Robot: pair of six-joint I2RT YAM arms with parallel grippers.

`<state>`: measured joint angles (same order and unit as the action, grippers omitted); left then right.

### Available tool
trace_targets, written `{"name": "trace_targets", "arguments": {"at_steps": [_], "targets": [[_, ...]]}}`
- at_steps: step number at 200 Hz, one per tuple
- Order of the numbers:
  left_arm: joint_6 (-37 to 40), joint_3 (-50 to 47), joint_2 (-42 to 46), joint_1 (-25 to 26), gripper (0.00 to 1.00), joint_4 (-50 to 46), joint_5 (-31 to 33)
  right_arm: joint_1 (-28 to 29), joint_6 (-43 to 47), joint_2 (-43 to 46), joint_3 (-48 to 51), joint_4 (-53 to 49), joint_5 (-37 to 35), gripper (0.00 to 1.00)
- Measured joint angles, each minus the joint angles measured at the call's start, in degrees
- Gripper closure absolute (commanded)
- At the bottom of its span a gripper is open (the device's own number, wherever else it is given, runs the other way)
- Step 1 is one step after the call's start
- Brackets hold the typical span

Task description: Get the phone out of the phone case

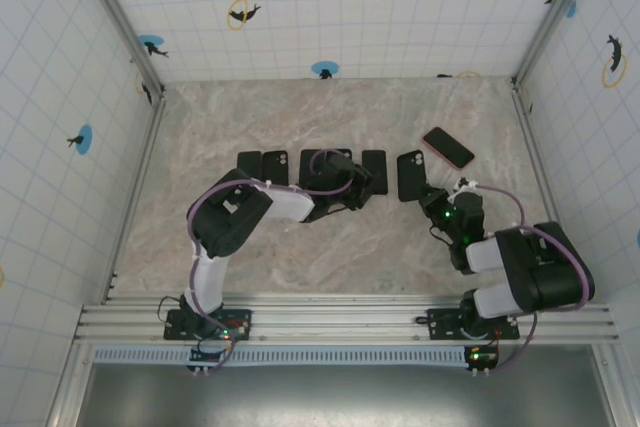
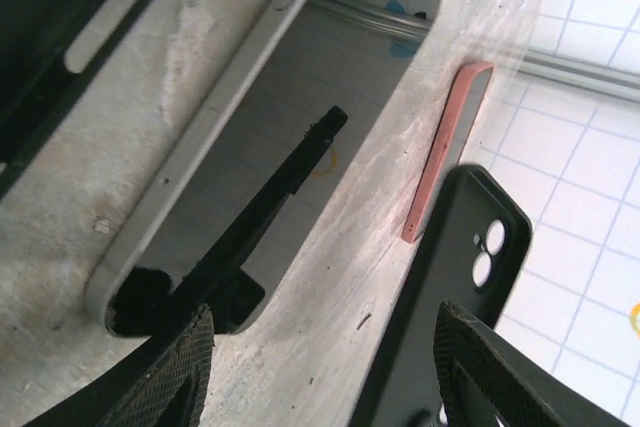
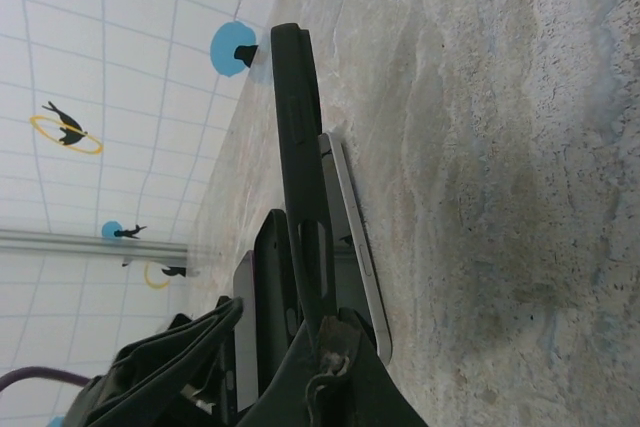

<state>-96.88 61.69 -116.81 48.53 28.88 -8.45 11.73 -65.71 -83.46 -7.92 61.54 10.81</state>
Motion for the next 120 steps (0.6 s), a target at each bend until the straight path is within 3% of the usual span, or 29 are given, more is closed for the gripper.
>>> {"name": "trace_targets", "arguments": {"at_steps": [73,120], "targets": [[8.61,0.28,9.77,-0.98,0.35,-2.71,0.13,-0.20,1.75,-10.78,-8.15,1.33,2.97,1.00],[12.17,-0.17,12.92,-2.16,0.23,-3.23,-0.07,-0.22,2.73,-16.00,-11.32,1.44,4.59,0.96]]}}
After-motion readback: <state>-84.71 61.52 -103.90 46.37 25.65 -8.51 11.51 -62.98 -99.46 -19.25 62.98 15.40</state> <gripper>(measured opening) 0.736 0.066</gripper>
